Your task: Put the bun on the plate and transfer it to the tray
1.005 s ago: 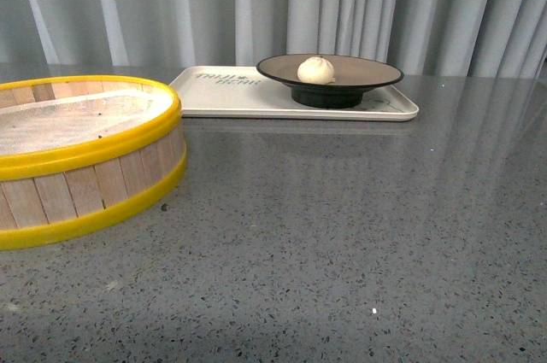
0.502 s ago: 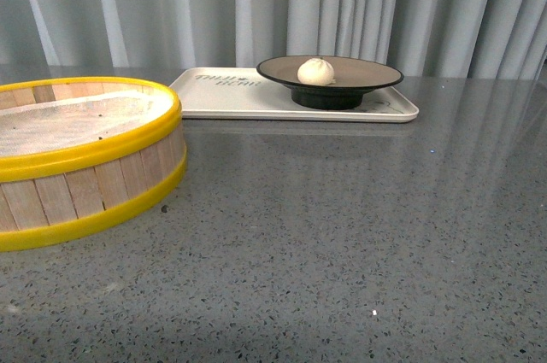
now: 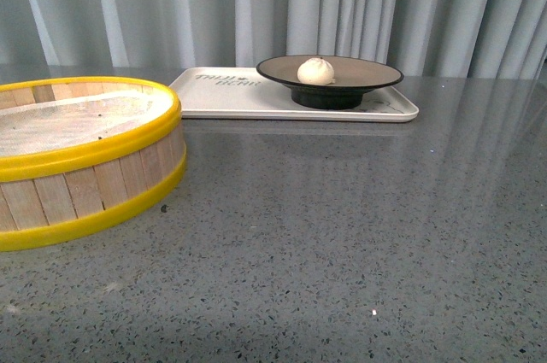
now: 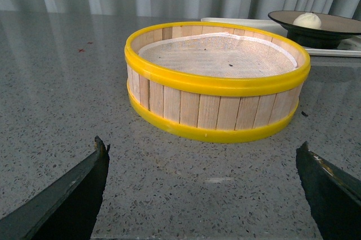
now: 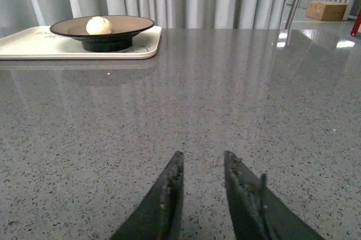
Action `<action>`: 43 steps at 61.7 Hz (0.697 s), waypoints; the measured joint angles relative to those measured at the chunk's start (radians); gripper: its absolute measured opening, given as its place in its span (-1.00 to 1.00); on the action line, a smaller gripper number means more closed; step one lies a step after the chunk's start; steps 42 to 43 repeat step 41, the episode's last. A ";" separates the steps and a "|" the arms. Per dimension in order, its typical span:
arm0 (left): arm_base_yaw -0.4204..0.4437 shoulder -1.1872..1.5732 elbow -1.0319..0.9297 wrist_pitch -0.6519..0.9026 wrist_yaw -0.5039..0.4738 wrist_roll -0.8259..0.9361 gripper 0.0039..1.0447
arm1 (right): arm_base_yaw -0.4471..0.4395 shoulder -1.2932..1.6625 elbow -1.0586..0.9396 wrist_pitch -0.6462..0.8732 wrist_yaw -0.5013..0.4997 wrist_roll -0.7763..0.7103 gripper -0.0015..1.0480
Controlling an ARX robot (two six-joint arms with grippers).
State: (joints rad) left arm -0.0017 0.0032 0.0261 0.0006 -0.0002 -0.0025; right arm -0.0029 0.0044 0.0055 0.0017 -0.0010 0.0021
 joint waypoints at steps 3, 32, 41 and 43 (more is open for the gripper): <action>0.000 0.000 0.000 0.000 0.000 0.000 0.88 | 0.000 0.000 0.000 0.000 0.000 0.000 -0.41; 0.000 0.000 0.000 0.000 0.000 0.000 0.88 | 0.000 0.000 0.000 0.000 0.000 0.000 0.84; 0.000 0.000 0.000 0.000 0.000 0.000 0.88 | 0.000 0.000 0.000 0.000 0.000 0.000 0.84; 0.000 0.000 0.000 0.000 0.000 0.000 0.88 | 0.000 0.000 0.000 0.000 0.000 0.000 0.84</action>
